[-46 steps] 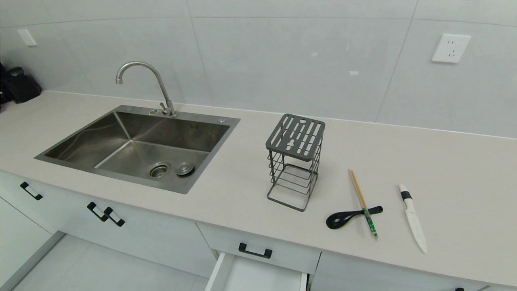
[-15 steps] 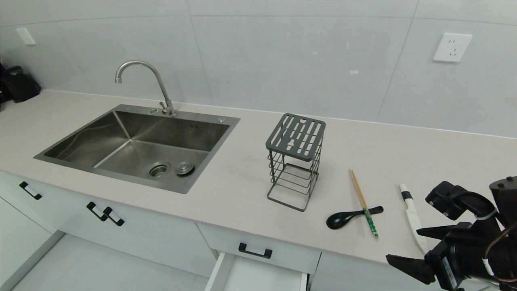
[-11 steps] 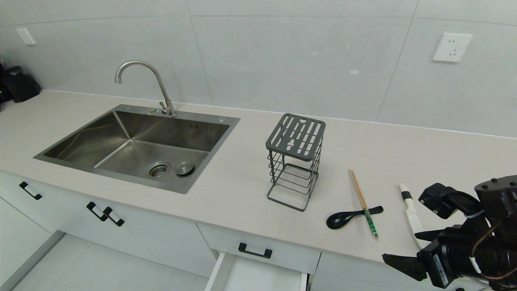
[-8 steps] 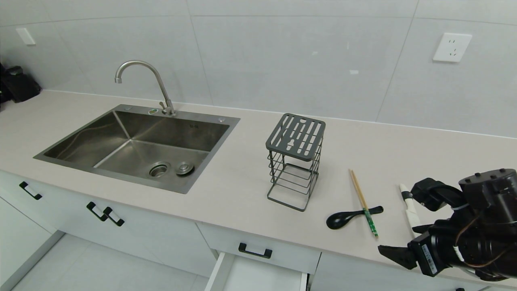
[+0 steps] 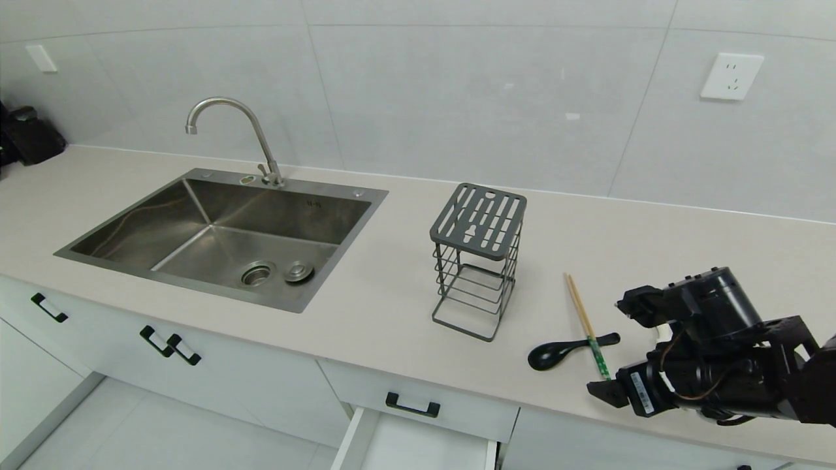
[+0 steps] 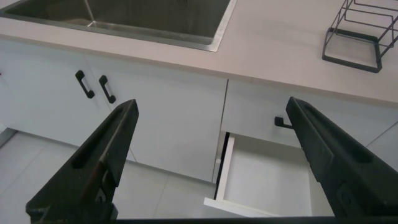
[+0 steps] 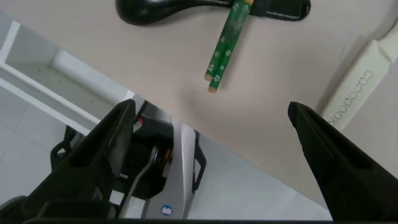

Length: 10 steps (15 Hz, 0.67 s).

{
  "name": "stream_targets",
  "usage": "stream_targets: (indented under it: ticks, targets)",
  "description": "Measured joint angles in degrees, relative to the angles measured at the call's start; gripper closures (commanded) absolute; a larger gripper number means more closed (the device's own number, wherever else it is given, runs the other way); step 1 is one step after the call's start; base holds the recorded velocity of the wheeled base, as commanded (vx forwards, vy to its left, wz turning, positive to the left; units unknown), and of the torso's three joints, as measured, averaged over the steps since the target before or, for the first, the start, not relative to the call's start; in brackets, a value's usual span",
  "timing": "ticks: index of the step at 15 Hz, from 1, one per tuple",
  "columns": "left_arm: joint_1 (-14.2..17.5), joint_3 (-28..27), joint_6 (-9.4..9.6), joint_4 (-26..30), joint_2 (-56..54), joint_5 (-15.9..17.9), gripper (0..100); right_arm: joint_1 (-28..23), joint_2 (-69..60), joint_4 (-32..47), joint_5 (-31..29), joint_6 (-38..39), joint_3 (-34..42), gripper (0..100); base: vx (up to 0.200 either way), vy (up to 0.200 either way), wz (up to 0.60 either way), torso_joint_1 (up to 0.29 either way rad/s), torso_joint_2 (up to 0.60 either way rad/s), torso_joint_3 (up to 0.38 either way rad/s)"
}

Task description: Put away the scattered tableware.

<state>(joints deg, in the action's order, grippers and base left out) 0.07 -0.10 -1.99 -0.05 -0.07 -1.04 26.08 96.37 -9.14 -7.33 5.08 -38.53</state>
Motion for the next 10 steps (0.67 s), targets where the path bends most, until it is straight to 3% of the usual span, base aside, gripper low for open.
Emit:
stream_targets:
  ticks: [5,10]
  targets:
    - [-0.02,0.00,-0.01,-0.02,0.00,0.00,0,-0.96,8.75,-0.65,-3.47,0.02,-6.28,0,0.000,0.000,0.00,0.000,0.00,0.000]
    - [0.00,0.00,-0.01,-0.02,0.00,0.00,0,-1.72,13.20,-3.57,-3.83,0.02,-7.22,0,0.000,0.000,0.00,0.000,0.00,0.000]
